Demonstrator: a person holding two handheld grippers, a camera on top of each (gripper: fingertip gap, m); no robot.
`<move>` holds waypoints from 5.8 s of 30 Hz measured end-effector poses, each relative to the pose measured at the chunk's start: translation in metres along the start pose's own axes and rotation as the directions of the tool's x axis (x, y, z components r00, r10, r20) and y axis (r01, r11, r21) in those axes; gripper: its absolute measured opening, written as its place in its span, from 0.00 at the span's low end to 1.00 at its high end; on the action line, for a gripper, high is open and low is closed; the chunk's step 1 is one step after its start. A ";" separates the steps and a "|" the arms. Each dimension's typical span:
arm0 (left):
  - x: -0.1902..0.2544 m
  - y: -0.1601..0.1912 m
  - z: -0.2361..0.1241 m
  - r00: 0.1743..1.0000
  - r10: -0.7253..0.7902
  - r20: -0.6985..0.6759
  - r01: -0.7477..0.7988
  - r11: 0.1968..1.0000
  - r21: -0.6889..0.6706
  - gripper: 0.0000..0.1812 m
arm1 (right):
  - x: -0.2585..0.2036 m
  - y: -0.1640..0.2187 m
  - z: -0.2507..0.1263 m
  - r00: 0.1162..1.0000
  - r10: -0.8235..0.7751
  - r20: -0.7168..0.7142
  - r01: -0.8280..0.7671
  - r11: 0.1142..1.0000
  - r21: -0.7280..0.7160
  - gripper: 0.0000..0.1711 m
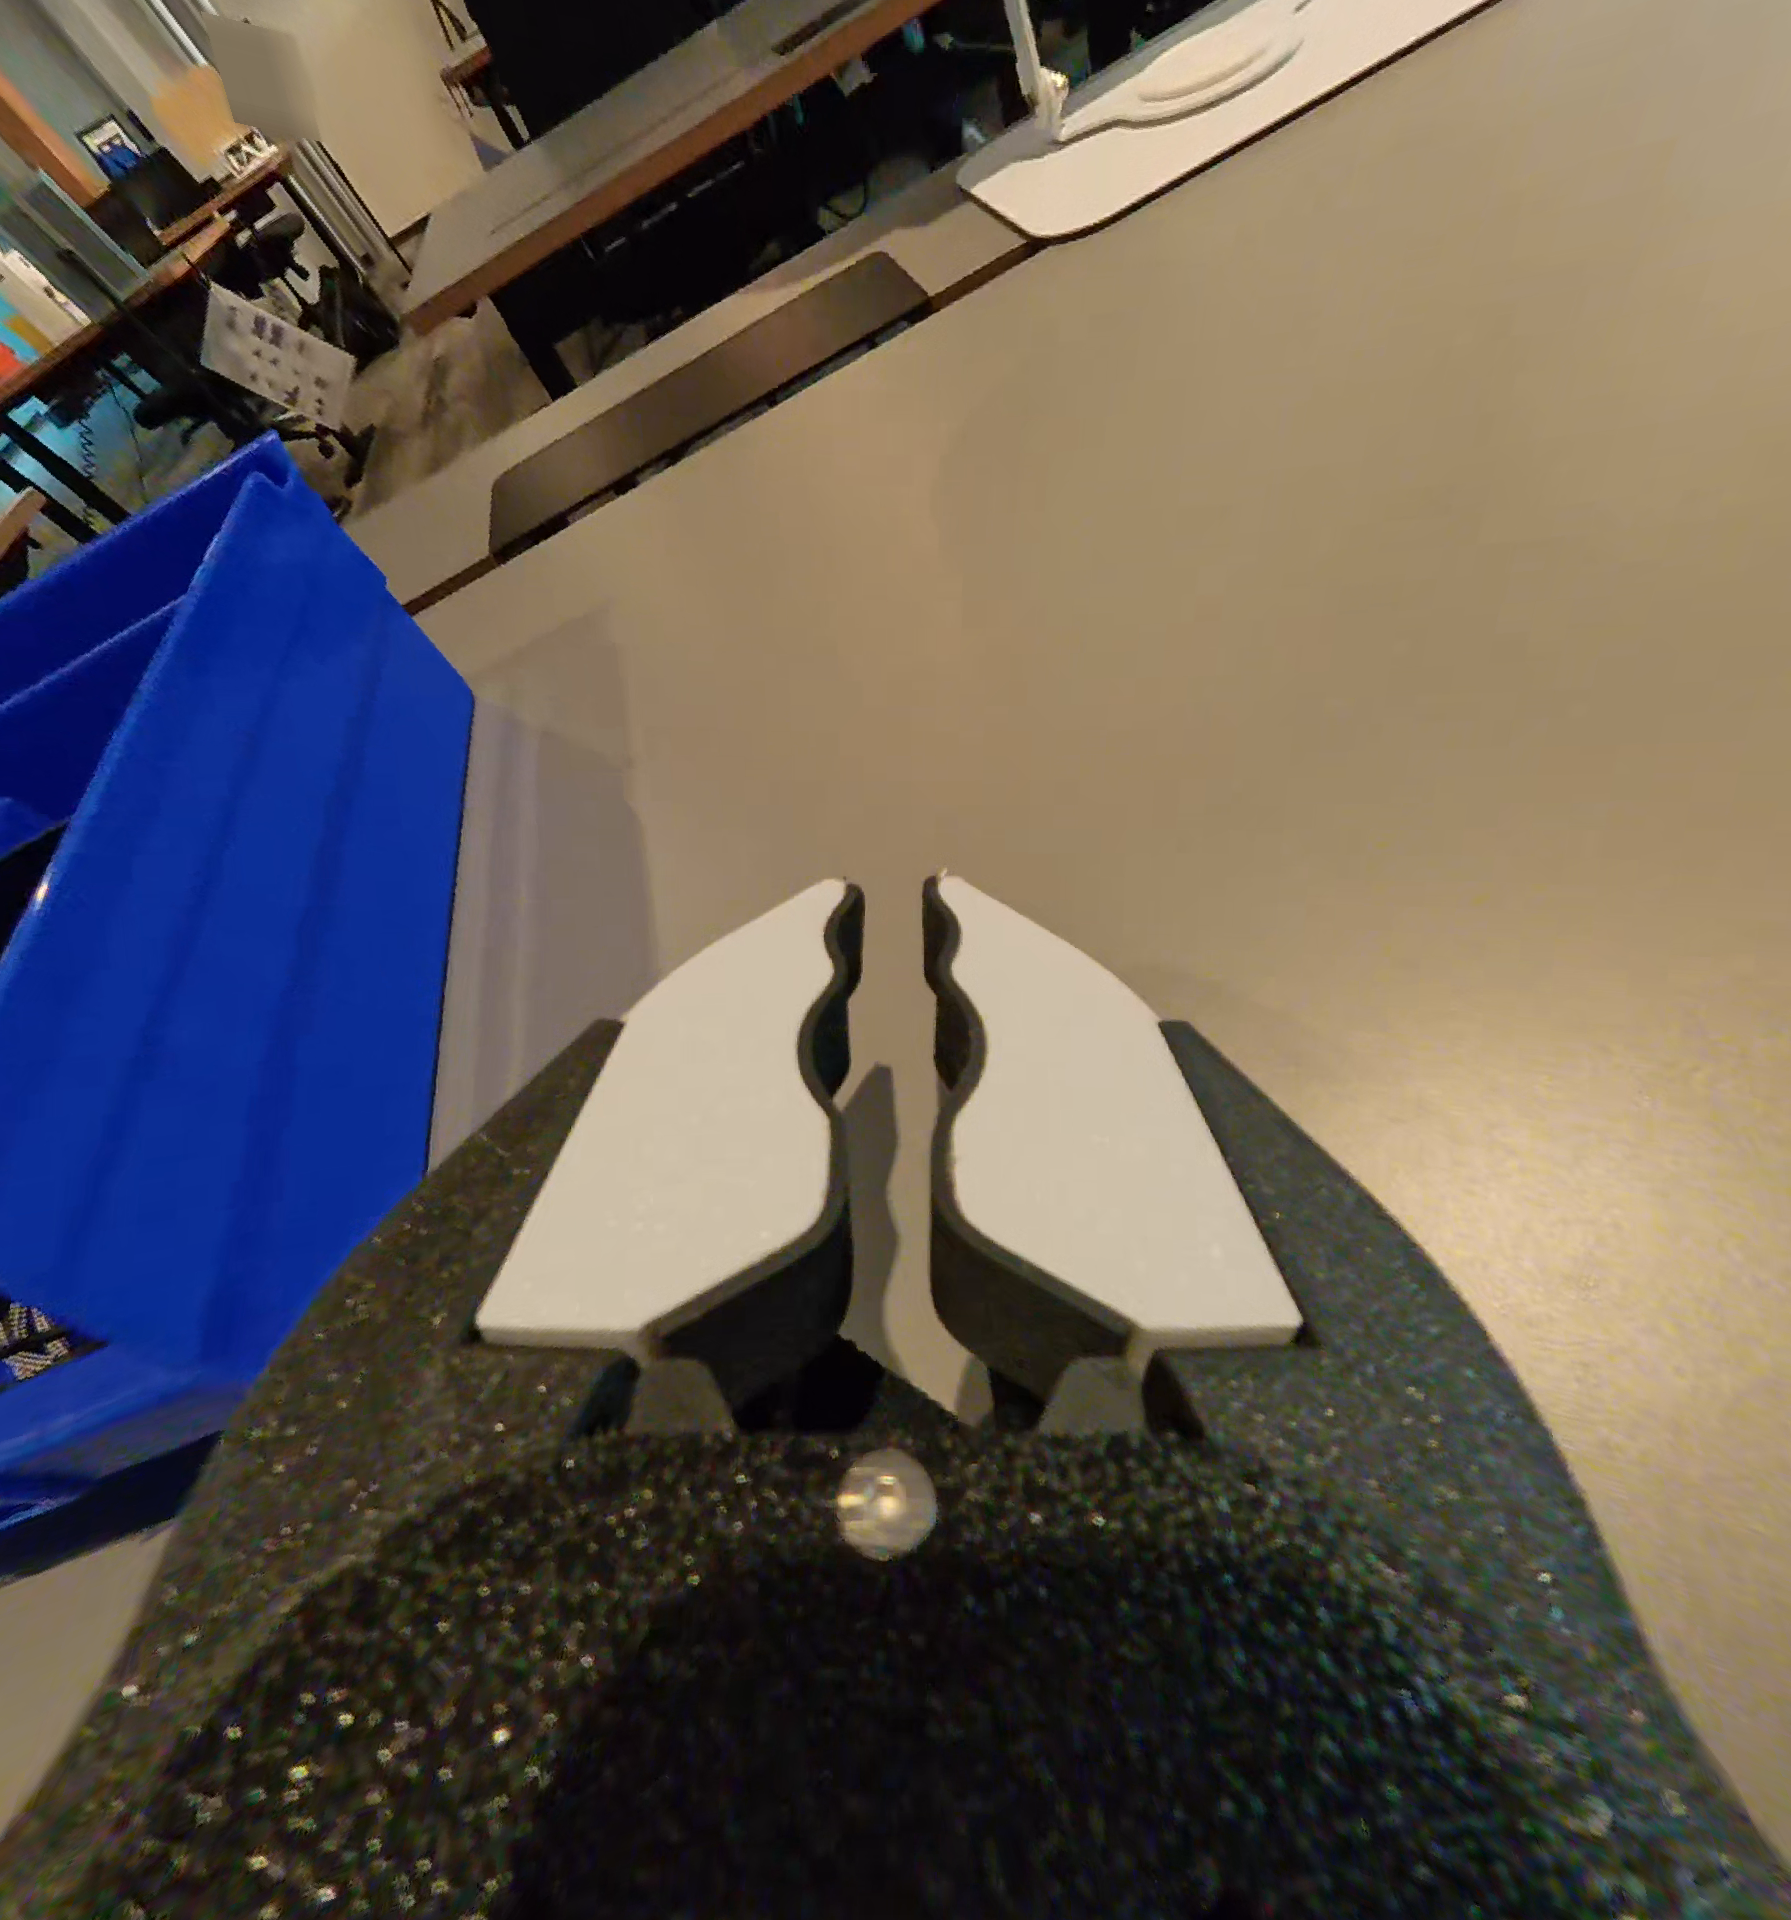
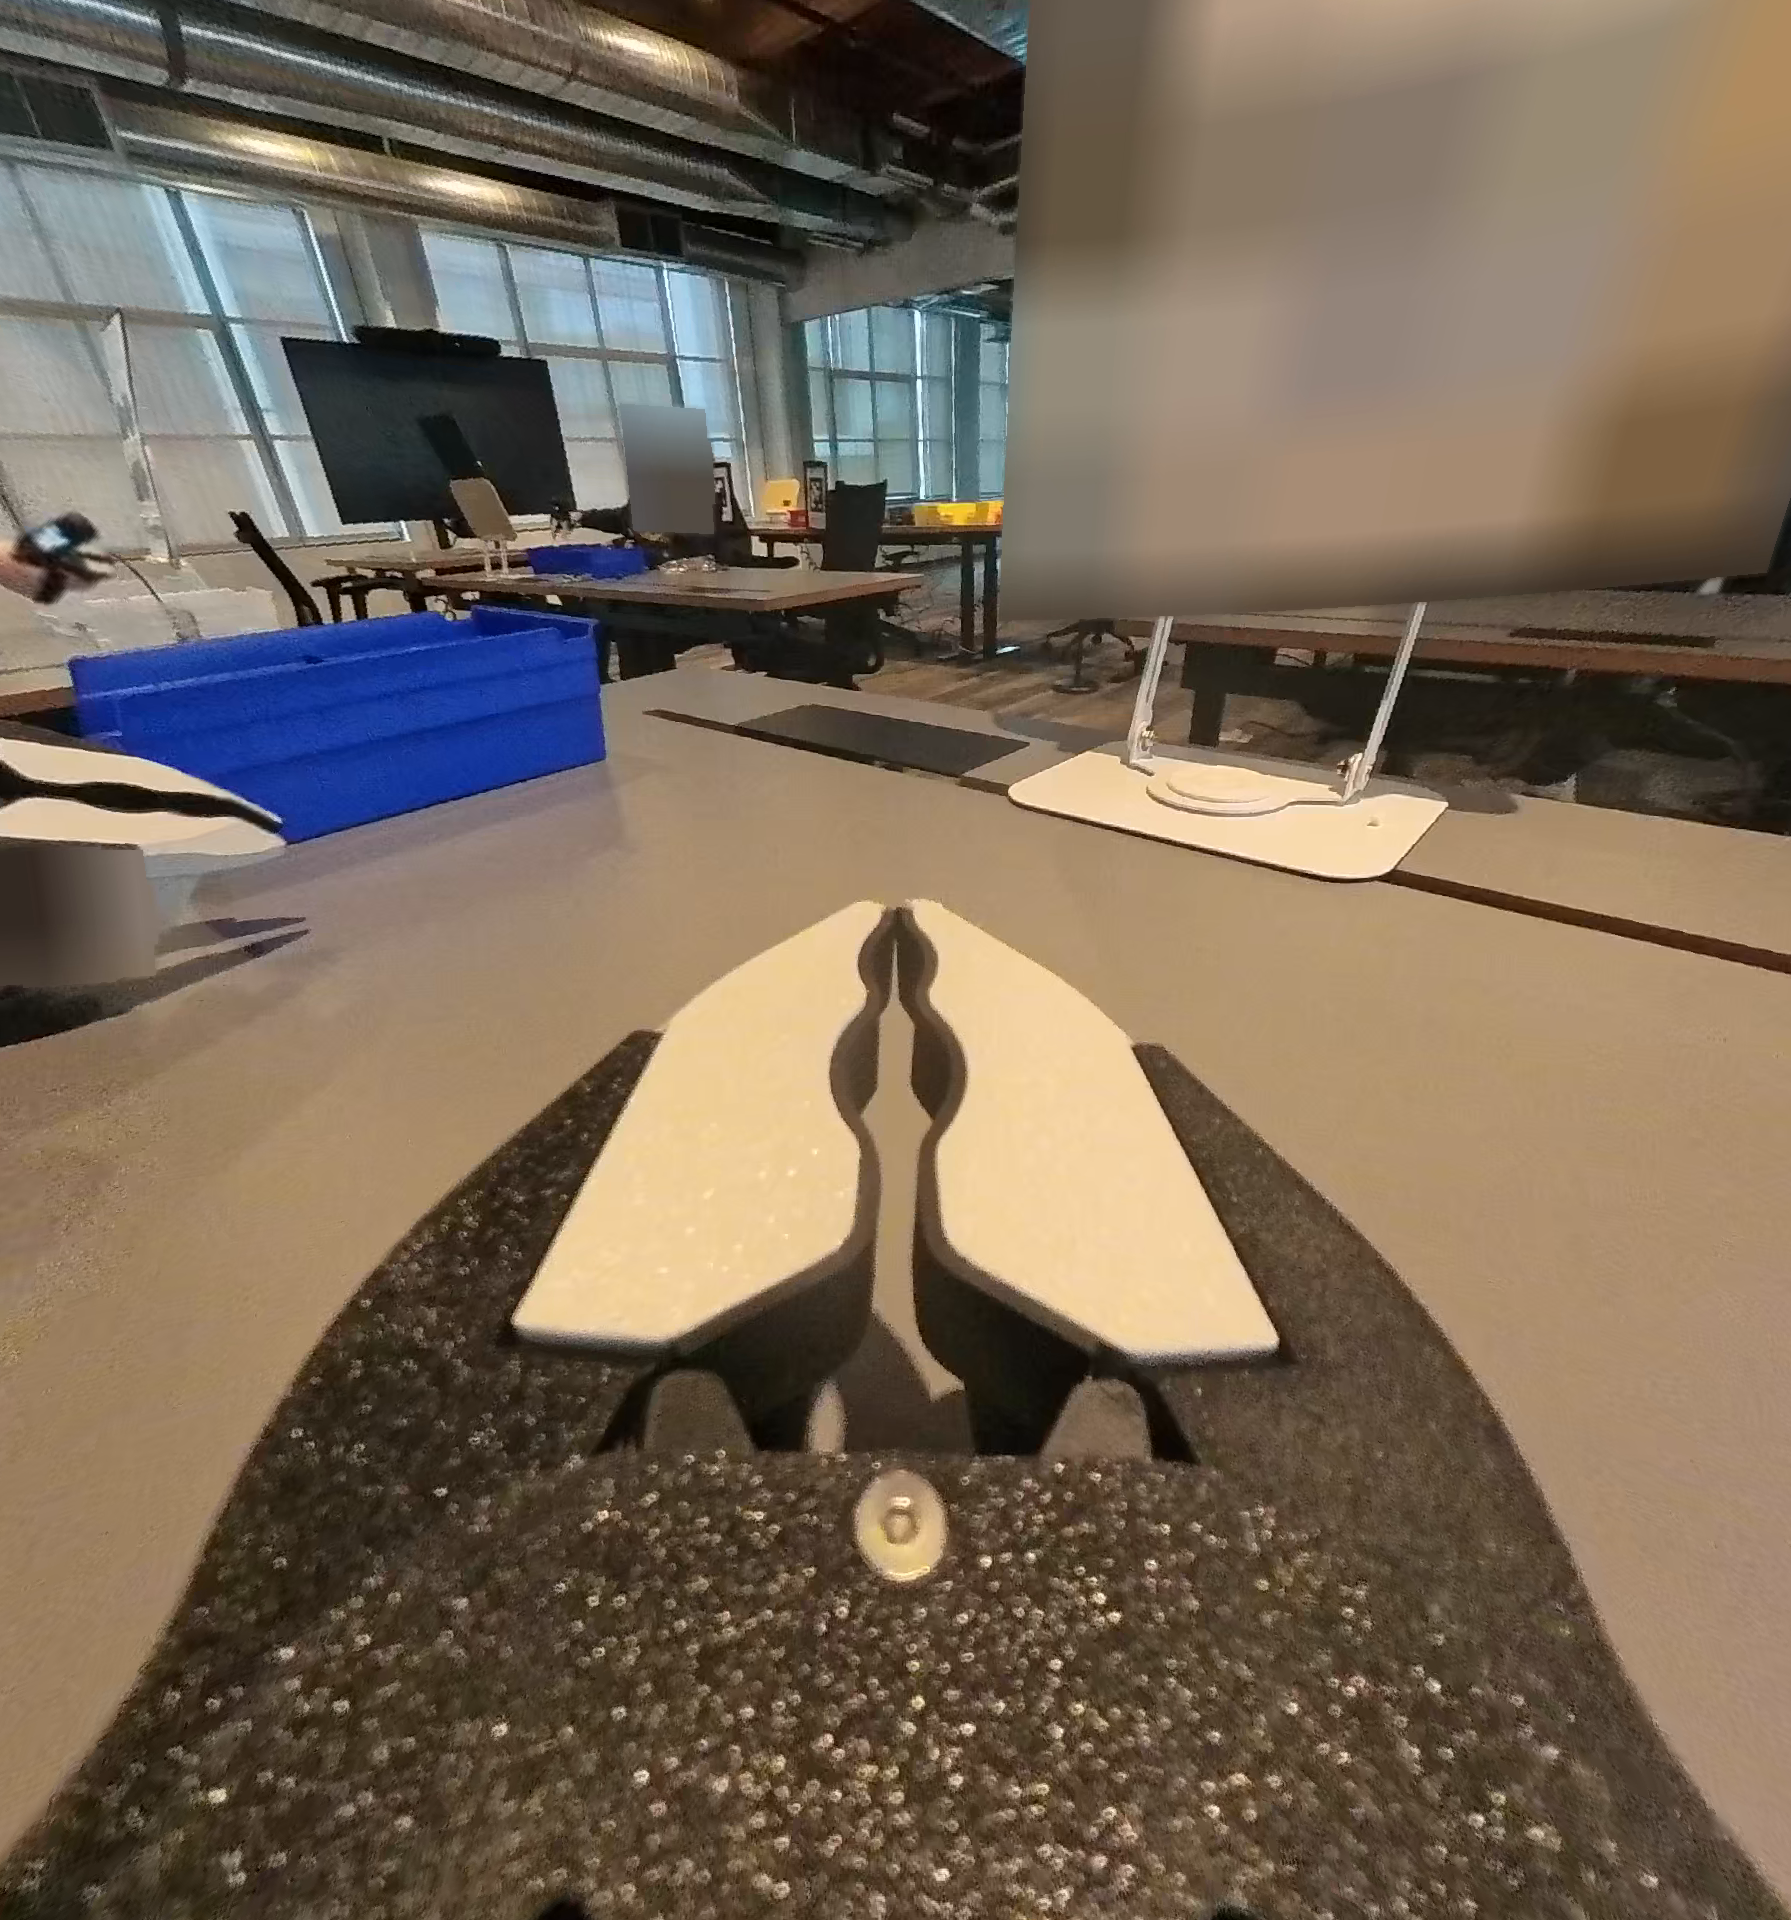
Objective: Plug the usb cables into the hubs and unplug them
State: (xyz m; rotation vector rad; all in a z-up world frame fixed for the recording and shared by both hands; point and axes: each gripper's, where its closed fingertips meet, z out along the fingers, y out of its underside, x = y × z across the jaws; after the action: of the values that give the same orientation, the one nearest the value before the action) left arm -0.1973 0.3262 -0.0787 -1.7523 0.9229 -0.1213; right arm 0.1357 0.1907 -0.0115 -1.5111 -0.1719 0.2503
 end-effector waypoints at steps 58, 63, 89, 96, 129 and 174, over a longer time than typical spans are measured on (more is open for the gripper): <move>0.020 0.016 0.002 0.911 0.389 0.138 -0.374 0.919 -0.123 0.06 | -0.021 0.008 -0.004 0.948 -0.310 -0.075 0.305 0.950 -0.073 0.00; 0.012 0.011 0.000 0.933 0.320 0.164 -0.307 0.947 -0.097 0.06 | -0.006 0.004 -0.007 0.978 -0.181 -0.103 0.177 0.983 -0.046 0.00; 0.057 -0.043 0.018 0.997 0.063 -0.036 -0.061 0.996 0.068 0.07 | 0.029 0.003 -0.022 0.972 -0.034 -0.234 0.020 0.998 -0.058 0.00; 0.041 -0.112 0.054 0.969 0.234 -0.074 -0.231 0.972 0.053 0.09 | 0.022 0.014 0.028 0.936 -0.251 -0.246 0.165 0.932 -0.323 0.00; 0.022 -0.111 0.125 0.994 0.091 0.057 -0.104 0.950 0.296 0.08 | 0.072 0.060 0.083 0.931 -0.233 -0.281 0.083 0.885 -0.458 0.00; -0.199 -0.062 -0.025 0.950 -0.117 0.291 0.158 0.980 -0.123 0.13 | 0.044 0.057 0.074 0.906 -0.385 -0.175 0.274 0.850 -0.450 0.01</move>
State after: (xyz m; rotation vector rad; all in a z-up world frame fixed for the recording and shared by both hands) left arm -0.3157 0.4389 0.0534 -1.9096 0.6134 0.1073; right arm 0.1549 0.2758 -0.0663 -1.8902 -0.2877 -0.2867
